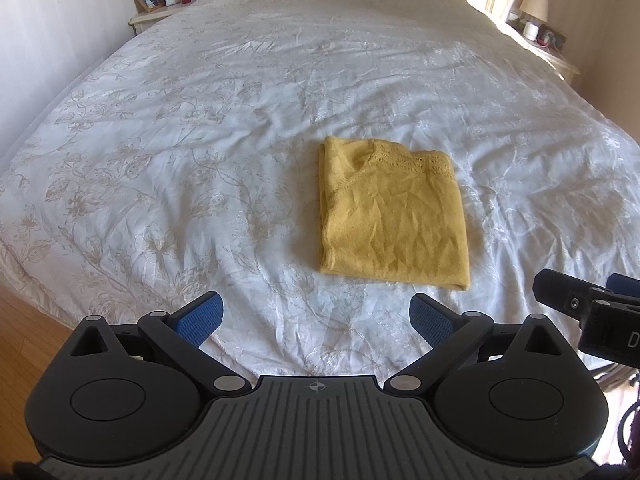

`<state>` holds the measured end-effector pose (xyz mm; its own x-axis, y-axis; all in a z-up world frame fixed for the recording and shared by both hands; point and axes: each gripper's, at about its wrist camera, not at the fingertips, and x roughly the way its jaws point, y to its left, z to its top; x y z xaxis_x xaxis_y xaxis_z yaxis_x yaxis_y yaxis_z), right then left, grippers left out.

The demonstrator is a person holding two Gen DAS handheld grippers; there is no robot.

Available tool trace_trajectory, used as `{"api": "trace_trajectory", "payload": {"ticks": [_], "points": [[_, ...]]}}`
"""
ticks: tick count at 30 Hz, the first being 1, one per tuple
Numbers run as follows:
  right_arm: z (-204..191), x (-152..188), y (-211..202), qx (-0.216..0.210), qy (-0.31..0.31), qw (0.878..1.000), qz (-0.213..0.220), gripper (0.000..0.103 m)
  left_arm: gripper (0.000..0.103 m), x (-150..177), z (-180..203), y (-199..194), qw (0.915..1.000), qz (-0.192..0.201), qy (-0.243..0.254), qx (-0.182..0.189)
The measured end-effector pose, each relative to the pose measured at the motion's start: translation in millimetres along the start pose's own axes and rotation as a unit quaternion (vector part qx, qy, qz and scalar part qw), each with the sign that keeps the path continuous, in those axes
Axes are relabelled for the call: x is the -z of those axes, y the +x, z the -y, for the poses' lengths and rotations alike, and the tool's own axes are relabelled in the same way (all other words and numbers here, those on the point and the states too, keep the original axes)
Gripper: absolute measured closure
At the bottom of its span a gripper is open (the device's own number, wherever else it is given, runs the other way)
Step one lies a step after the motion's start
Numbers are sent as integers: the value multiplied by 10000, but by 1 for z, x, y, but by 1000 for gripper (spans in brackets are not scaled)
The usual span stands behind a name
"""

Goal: Fold small clothes

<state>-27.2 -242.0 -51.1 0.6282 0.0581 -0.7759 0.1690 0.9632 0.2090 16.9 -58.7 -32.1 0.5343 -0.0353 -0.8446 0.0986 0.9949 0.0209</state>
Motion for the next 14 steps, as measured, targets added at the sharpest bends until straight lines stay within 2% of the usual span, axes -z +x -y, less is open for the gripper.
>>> {"api": "trace_trajectory", "payload": {"ticks": [14], "points": [[0, -6, 16, -92, 86, 9998, -136, 1, 1, -8, 4, 12, 10000, -91, 19, 0]]}}
